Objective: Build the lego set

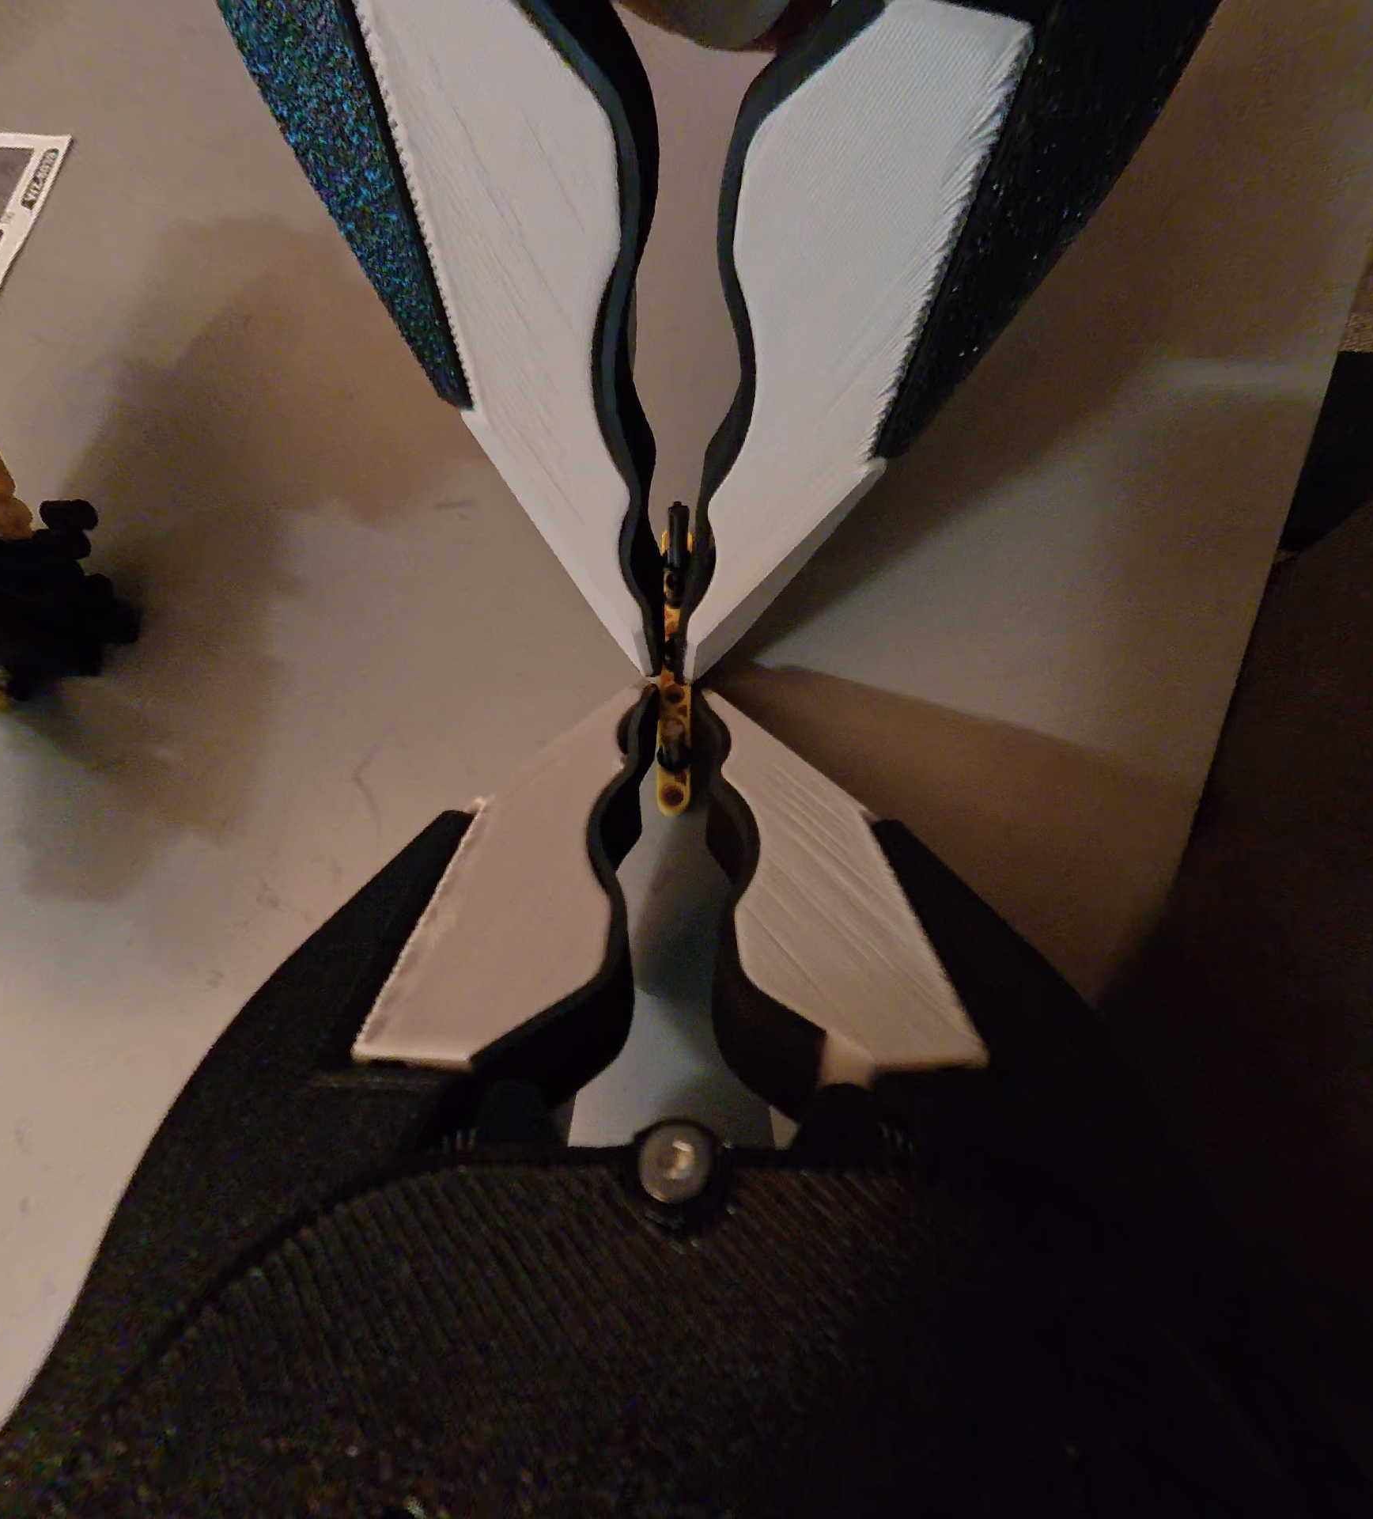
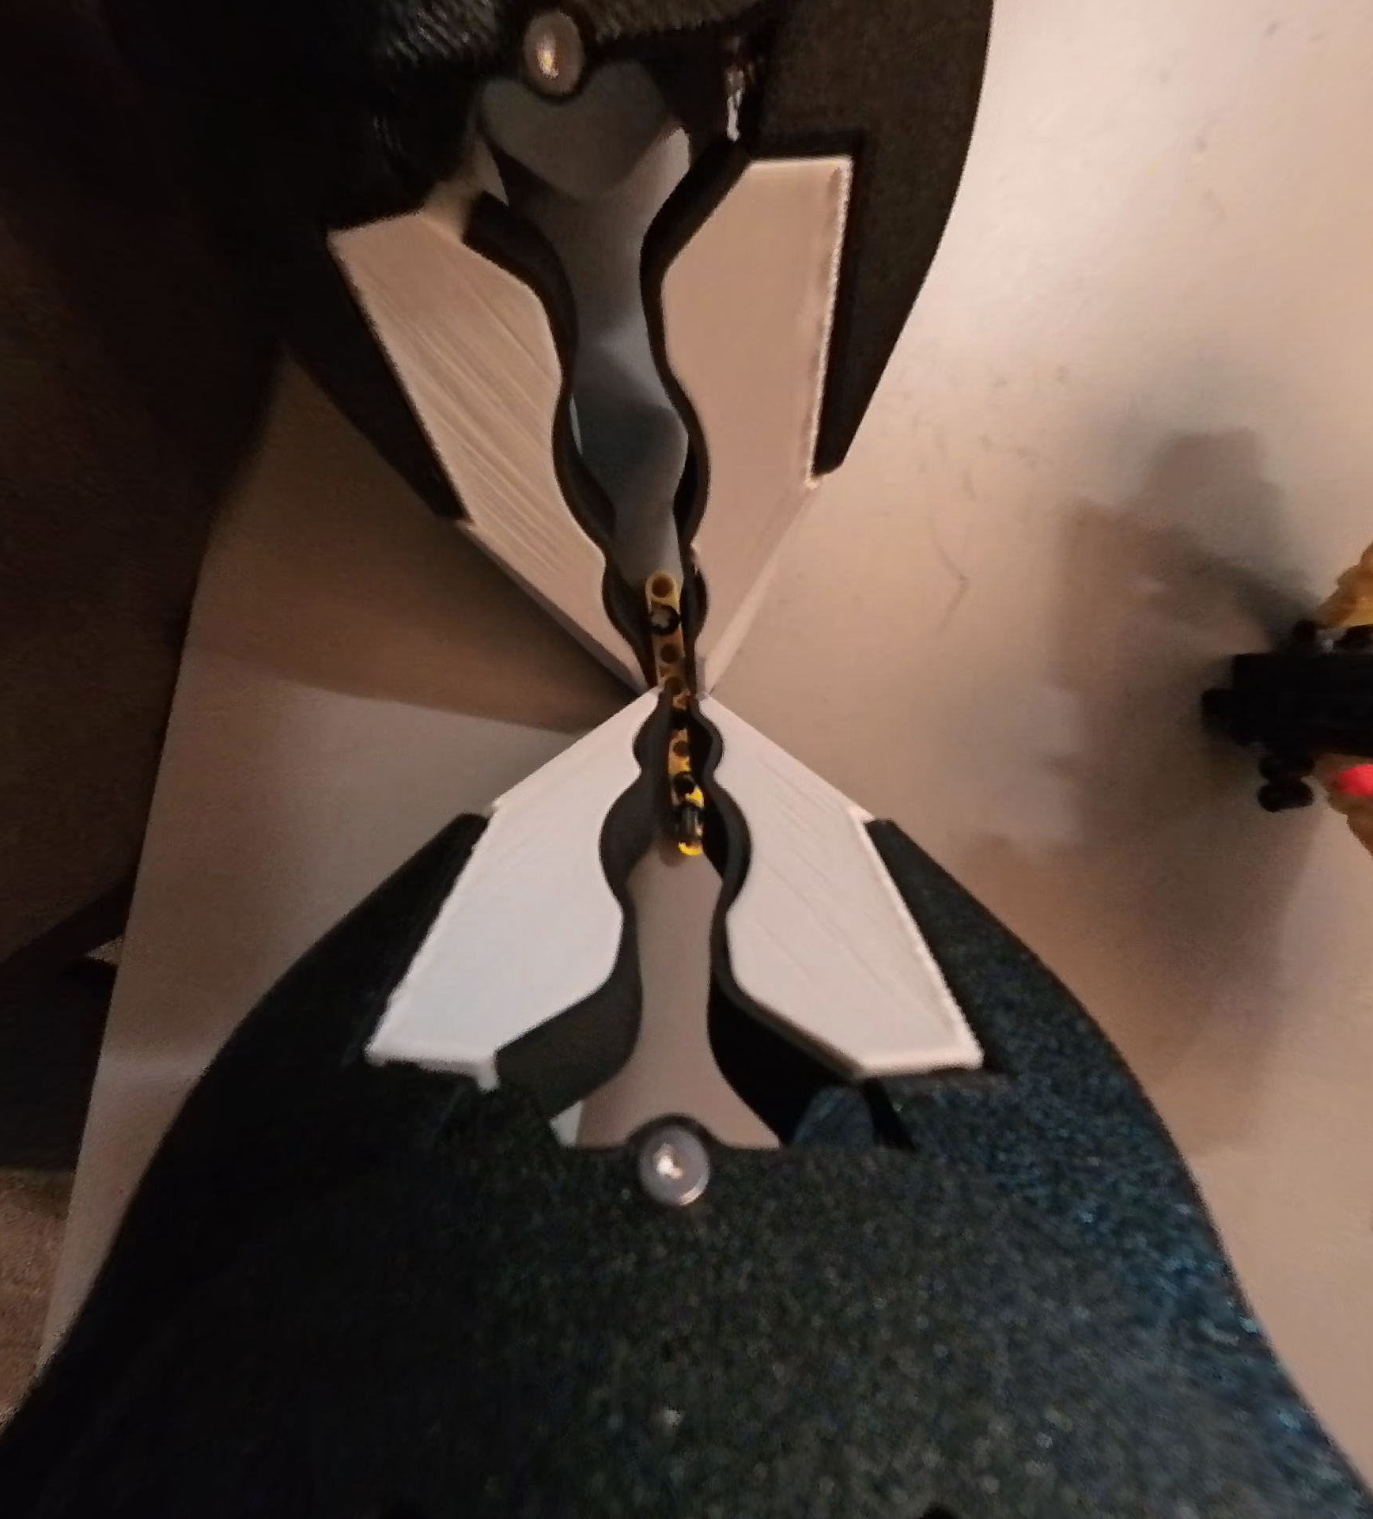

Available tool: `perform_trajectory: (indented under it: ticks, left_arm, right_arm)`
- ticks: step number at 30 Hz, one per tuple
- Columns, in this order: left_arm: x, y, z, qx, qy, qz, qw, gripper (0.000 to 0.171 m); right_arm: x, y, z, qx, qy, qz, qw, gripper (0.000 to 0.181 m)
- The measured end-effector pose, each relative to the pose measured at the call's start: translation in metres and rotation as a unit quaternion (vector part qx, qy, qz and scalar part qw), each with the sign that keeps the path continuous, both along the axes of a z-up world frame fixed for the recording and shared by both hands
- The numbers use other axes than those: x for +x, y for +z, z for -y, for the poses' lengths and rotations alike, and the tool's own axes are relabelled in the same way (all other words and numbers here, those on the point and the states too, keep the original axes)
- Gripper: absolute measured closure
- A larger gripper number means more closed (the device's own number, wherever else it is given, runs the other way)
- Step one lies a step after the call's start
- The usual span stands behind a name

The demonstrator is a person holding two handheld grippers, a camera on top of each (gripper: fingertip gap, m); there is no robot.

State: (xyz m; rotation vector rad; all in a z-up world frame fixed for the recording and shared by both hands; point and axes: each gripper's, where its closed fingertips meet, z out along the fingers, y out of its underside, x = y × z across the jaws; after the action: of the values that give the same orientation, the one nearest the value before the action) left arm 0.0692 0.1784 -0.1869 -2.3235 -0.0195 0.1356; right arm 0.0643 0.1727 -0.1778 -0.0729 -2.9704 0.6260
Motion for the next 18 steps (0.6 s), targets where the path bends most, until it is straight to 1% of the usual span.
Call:
perform_trajectory:
  ticks: [5,8,12,16,18]
  left_arm:
    - [0.0,0.0,0.0,0.001,-0.003,-0.013,1.0,0.167]
    - [0.0,0.0,-0.001,0.002,-0.005,-0.01,1.0,0.167]
    - [0.001,0.0,-0.001,0.001,-0.009,-0.008,1.0,0.167]
    - [0.0,0.0,0.0,0.0,-0.009,-0.005,1.0,0.167]
    - [0.0,0.0,0.0,0.001,-0.009,-0.002,1.0,0.166]
  right_arm:
    - [0.0,0.0,-0.001,0.023,0.015,-0.004,1.0,0.178]
    - [-0.002,0.001,-0.002,0.03,0.021,-0.009,0.999,0.17]
    - [0.002,0.0,-0.002,0.03,0.026,0.01,0.999,0.178]
    - [0.001,0.002,-0.009,0.053,0.029,0.012,0.998,0.171]
    - [0.001,0.002,-0.01,0.054,0.028,0.015,0.998,0.17]
